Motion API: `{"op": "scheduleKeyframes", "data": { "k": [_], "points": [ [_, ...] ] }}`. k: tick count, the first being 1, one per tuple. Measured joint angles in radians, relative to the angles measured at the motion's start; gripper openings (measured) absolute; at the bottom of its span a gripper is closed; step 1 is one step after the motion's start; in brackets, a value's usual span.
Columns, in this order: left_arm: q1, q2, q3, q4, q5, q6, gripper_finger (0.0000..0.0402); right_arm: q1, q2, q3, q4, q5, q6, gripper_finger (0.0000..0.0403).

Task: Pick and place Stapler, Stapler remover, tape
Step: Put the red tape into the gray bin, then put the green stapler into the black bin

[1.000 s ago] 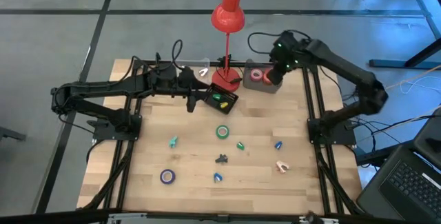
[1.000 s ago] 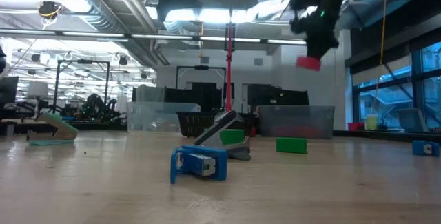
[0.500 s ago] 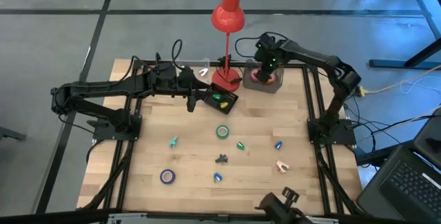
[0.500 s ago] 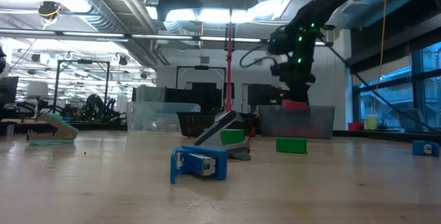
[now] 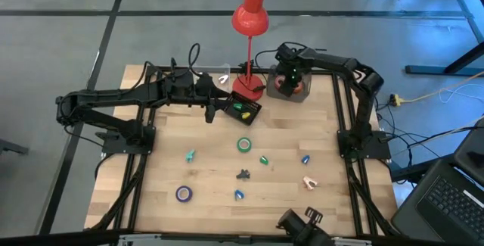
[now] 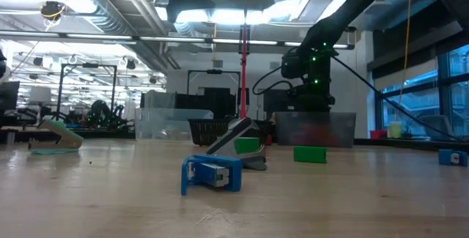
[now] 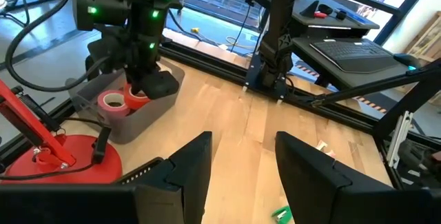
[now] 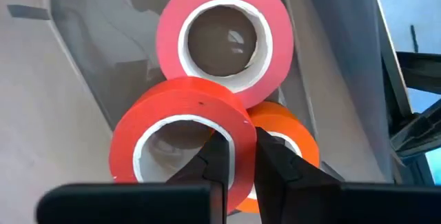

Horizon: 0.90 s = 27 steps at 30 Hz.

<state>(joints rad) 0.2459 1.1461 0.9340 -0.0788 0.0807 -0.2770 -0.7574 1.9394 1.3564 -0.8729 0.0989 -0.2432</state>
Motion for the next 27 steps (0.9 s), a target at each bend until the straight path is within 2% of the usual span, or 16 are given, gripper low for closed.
{"op": "scheduleKeyframes", "data": {
  "k": [3,5,11,15,21,27],
  "points": [
    [0.0,0.0,0.0,0.0,0.0,0.001,0.0157,0.0,0.007,0.002,-0.004,-0.008,0.0,0.0037],
    [0.0,0.0,0.0,-0.001,-0.001,0.002,0.0157,0.0,0.007,0.002,-0.001,-0.008,0.007,0.0051],
    [0.0,0.0,0.0,-0.001,0.0,0.021,0.0157,-0.002,-0.034,-0.002,0.002,0.01,0.044,0.0178],
    [0.0,0.0,0.0,-0.001,0.0,0.042,0.0157,-0.002,-0.123,-0.002,0.038,0.01,0.07,0.0229],
    [0.0,0.0,0.0,-0.001,0.001,0.073,0.0157,0.018,-0.344,-0.001,-0.011,-0.023,0.132,0.0231],
    [0.0,0.0,0.0,-0.043,0.005,0.056,0.0157,0.122,-0.585,-0.003,-0.202,-0.208,0.236,0.0213]
  ]
}}
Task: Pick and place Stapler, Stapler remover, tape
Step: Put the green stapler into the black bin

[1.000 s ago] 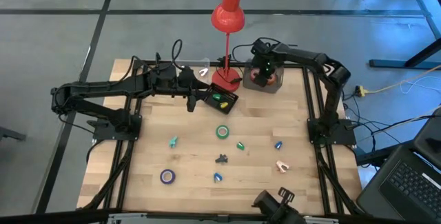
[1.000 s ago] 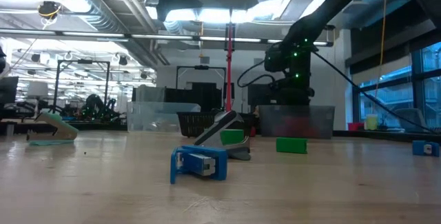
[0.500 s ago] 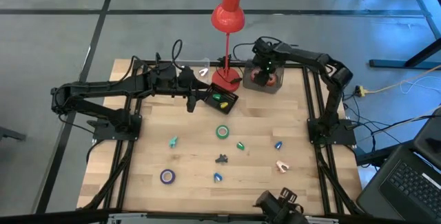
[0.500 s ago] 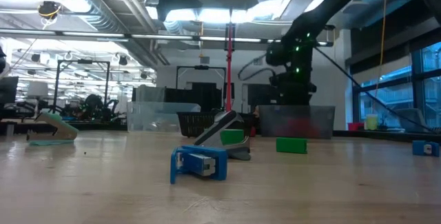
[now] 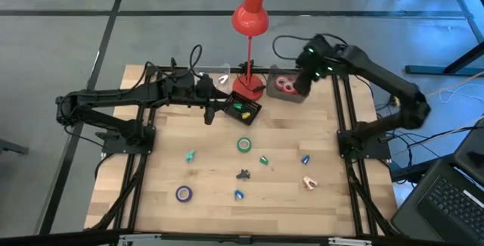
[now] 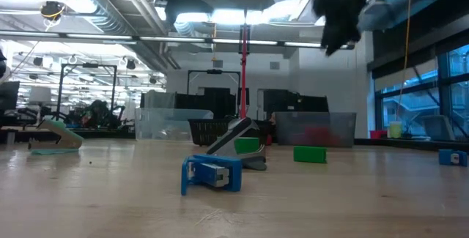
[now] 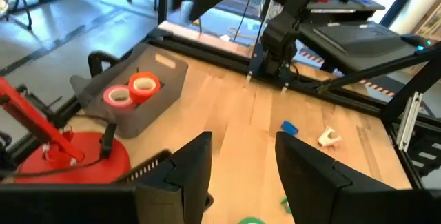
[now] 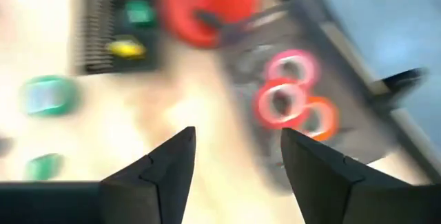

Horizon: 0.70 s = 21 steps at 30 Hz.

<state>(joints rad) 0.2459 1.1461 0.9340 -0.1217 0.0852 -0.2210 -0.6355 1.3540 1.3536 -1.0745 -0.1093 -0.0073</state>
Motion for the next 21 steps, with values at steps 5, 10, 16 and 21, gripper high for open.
{"op": "scheduleKeyframes", "data": {
  "k": [5,10,16,21],
  "points": [
    [0.0,0.0,0.0,-0.031,0.004,-0.001,0.0157,0.185,-0.193,-0.068,-0.045,-0.092,0.242,0.0208],
    [0.0,0.0,0.0,-0.037,0.003,-0.001,0.0157,0.444,-0.351,-0.224,-0.034,-0.048,0.605,0.0207],
    [0.0,0.0,0.0,-0.037,-0.001,-0.001,0.0157,0.715,-0.41,-0.473,0.001,0.013,1.156,0.0207],
    [0.0,0.0,0.0,-0.035,-0.002,-0.001,0.0157,0.841,-0.369,-0.632,0.234,0.017,1.174,0.0207]
  ]
}}
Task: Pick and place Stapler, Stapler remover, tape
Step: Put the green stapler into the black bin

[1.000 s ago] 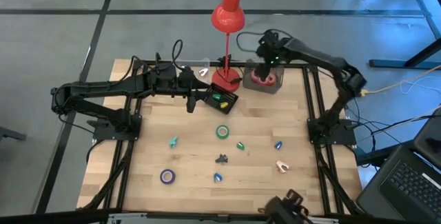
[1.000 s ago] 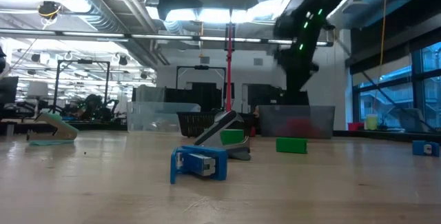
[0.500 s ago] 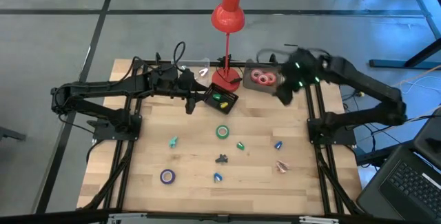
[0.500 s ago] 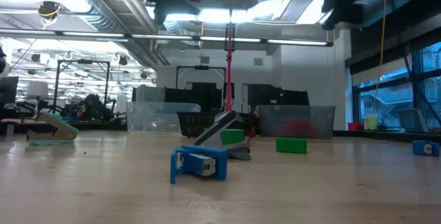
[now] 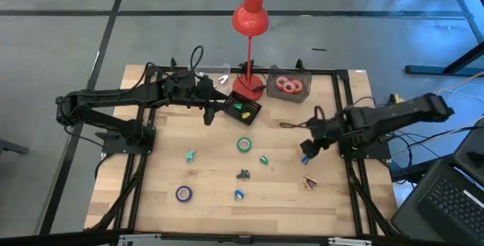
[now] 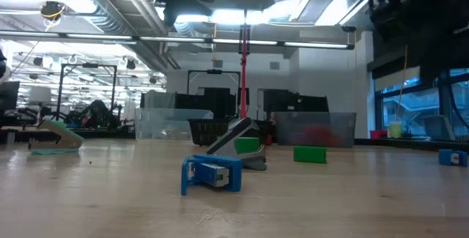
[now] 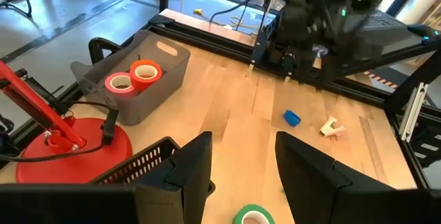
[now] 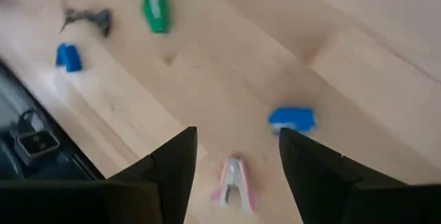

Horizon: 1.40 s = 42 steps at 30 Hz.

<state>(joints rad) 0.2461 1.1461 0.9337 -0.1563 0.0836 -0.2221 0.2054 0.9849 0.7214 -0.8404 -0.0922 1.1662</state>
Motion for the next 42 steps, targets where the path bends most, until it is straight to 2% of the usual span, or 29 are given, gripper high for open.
{"op": "scheduleKeyframes", "data": {
  "k": [4,10,13,18,28,36,42],
  "points": [
    [0.0,0.0,0.0,0.002,0.0,0.0,0.0157,0.03,0.042,-0.062,0.156,0.005,-0.244,0.0207],
    [0.0,0.0,0.0,0.003,0.0,0.0,0.0157,0.029,0.105,-0.068,0.16,-0.009,-0.868,0.0207],
    [0.0,0.0,0.0,0.003,-0.001,0.0,0.0157,0.027,0.143,-0.046,0.202,0.022,-1.023,0.0206],
    [0.0,0.0,0.0,0.003,-0.005,0.0,0.0157,-0.016,0.284,0.034,0.335,0.061,-0.917,0.0199],
    [0.0,0.0,0.0,0.002,-0.014,0.0,0.0157,-0.031,0.645,0.28,0.34,0.039,-0.714,0.0168],
    [0.0,0.0,0.0,-0.001,-0.013,0.0,0.0157,-0.031,0.785,0.307,0.335,-0.063,-0.544,0.0163],
    [0.0,0.0,0.0,-0.001,-0.013,0.0,0.0157,-0.031,0.834,0.308,0.399,-0.069,-0.542,0.0166]
  ]
}}
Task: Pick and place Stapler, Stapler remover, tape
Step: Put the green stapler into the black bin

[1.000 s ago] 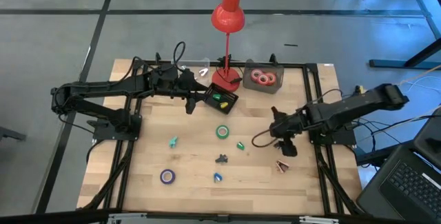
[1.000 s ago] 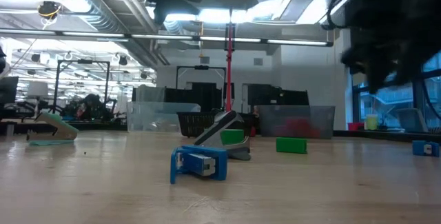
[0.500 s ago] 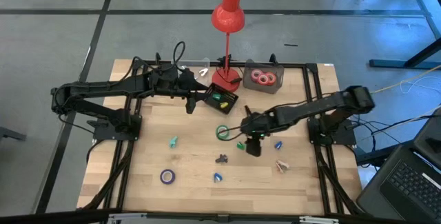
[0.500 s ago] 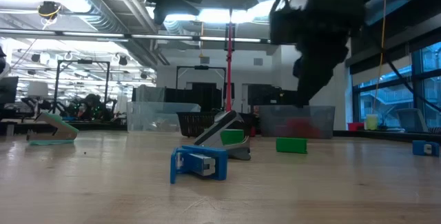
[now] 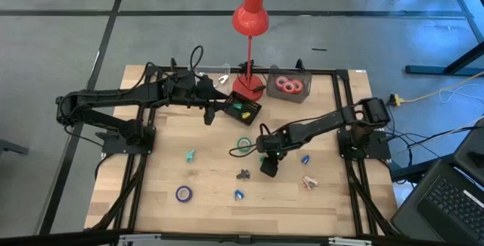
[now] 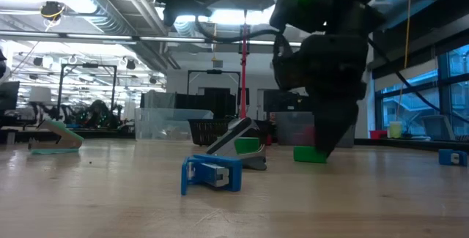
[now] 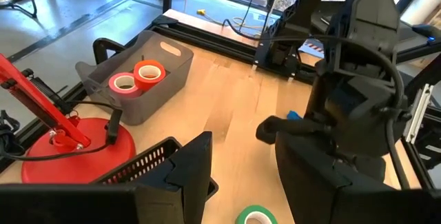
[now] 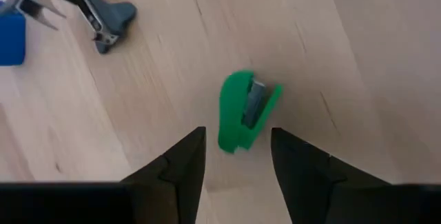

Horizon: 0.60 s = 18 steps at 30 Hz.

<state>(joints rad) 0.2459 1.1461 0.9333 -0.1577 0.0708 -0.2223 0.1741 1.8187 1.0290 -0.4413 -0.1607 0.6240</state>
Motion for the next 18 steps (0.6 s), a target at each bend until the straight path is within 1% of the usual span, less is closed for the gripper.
{"op": "scheduleKeyframes", "data": {
  "k": [6,9,12,16,18],
  "points": [
    [-0.002,0.0,0.0,-0.003,0.011,-0.003,0.0157,-0.001,0.035,0.002,0.043,-0.022,0.001,0.0166],
    [-0.002,0.0,0.0,-0.004,0.011,-0.003,0.0157,0.0,0.039,0.003,0.047,0.007,0.005,0.0158],
    [-0.002,0.0,0.0,-0.004,0.011,-0.002,0.0157,0.001,0.041,0.003,0.05,0.033,0.005,0.0125],
    [-0.002,0.0,0.0,-0.004,0.012,-0.001,0.0157,0.0,0.042,0.003,0.062,0.038,0.002,0.0044],
    [-0.002,0.0,0.0,-0.005,0.012,-0.001,0.0157,0.0,0.031,0.002,0.062,0.042,-0.002,0.0046]
  ]
}}
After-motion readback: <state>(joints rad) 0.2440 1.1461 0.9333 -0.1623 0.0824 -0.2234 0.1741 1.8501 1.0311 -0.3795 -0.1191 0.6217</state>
